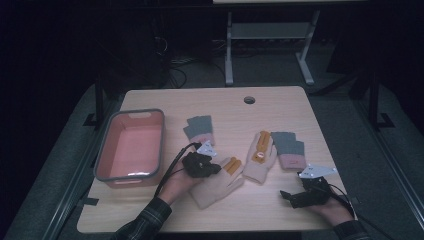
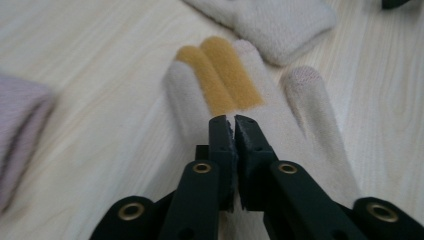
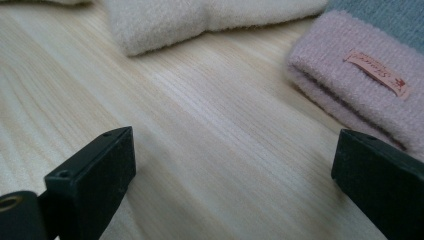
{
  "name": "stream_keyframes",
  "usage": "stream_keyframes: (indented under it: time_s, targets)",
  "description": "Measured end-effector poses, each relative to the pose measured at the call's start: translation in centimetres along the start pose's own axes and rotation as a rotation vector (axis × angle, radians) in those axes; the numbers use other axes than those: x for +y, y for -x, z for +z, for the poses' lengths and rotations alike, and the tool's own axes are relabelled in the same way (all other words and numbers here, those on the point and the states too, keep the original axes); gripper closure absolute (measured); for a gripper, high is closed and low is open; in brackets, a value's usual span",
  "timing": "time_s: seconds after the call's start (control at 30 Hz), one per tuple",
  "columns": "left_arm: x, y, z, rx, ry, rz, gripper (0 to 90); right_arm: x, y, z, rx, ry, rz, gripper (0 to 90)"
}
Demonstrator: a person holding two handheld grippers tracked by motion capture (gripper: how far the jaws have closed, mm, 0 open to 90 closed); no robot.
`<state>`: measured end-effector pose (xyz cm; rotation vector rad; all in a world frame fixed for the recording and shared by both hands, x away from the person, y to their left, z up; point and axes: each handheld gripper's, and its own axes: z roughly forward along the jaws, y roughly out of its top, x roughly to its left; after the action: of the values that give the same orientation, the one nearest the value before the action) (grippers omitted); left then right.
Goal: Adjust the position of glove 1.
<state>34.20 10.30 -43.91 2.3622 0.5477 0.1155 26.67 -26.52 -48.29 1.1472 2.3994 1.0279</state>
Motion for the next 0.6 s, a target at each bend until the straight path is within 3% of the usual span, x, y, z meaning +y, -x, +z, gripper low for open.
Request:
stream_keyframes:
  time_s: [0.13, 0.27, 0.4, 0.57, 0.6]
  targets:
    - [-1.0, -0.2, -2.3, 0.03, 0.054, -0.04, 77.5, 0.0, 0.0, 0.0, 0.0, 0.0, 0.0, 3.3]
    - [-2.5, 0.0, -3.5, 0.037, 0.078, -0.093, 61.5, 0.0, 0.0, 0.0, 0.001, 0.0, -0.002, 3.2]
    - [-4.2, 0.8, -4.5, 0.042, 0.086, -0.112, 47.2, 0.1, 0.1, 0.1, 0.001, -0.002, -0.002, 3.2]
    - [-5.8, 1.9, -5.5, 0.053, 0.084, -0.103, 35.4, 0.1, 0.1, 0.1, 0.001, -0.003, -0.001, 3.2]
    - [-6.8, 2.4, -5.9, 0.07, 0.078, -0.093, 33.3, 0.1, 0.1, 0.1, 0.001, -0.002, -0.002, 3.2]
